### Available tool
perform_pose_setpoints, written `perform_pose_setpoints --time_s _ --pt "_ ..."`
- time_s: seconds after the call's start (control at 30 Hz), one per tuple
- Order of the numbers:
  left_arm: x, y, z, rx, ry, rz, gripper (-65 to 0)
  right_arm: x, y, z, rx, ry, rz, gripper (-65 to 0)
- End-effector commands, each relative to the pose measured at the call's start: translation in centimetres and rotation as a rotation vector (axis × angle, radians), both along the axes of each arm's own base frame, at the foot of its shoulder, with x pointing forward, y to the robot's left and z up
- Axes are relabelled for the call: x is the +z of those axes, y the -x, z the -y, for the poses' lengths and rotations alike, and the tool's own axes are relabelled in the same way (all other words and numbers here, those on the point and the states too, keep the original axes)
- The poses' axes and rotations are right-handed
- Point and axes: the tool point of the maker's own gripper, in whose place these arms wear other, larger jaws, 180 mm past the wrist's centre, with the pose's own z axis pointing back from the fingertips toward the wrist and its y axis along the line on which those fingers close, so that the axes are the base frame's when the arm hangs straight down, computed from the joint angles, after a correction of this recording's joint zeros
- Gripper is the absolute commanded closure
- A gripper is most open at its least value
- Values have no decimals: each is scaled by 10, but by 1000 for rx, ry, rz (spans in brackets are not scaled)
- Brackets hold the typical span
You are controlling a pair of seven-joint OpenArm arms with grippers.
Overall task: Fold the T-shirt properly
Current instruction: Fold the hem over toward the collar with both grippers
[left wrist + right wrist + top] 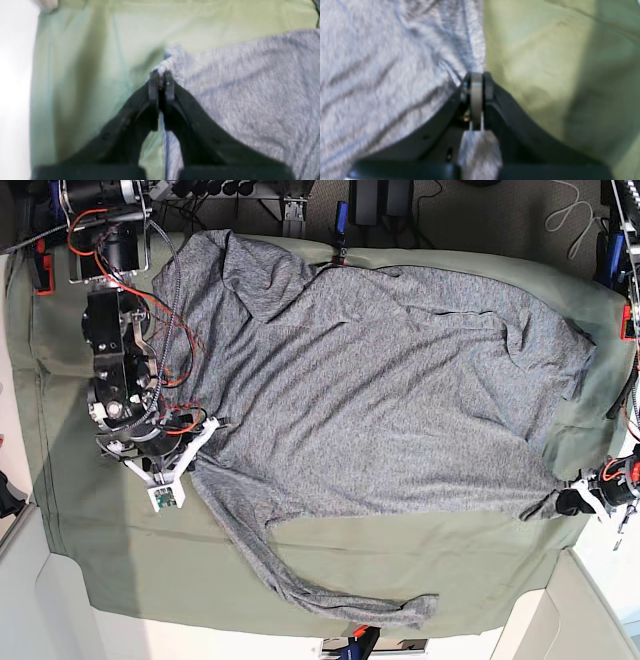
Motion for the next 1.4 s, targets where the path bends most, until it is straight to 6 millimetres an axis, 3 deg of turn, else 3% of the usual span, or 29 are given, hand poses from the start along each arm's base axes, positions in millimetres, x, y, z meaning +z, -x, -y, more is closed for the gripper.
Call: perform_pose_setpoints --time_s 0.0,0.27,0.57,0.8,1.0,1.37 --pt "21 2 -19 24 -10 34 0 17 -6 4 -1 3 61 0" --pt "7 45 -37 21 -20 -69 0 14 35 32 -4 70 65 0" --pt "-13 73 -17 -38 22 -207 0 -2 76 43 -14 64 6 0" --pt "-25 94 -9 -89 1 -257 0 -2 106 52 -41 61 -5 0" --pt "-33 99 -2 -111 -5 -276 0 -9 118 51 -33 34 -38 0" --pt "-34 99 -2 -113 -9 -278 -7 -14 119 49 -36 10 -56 -16"
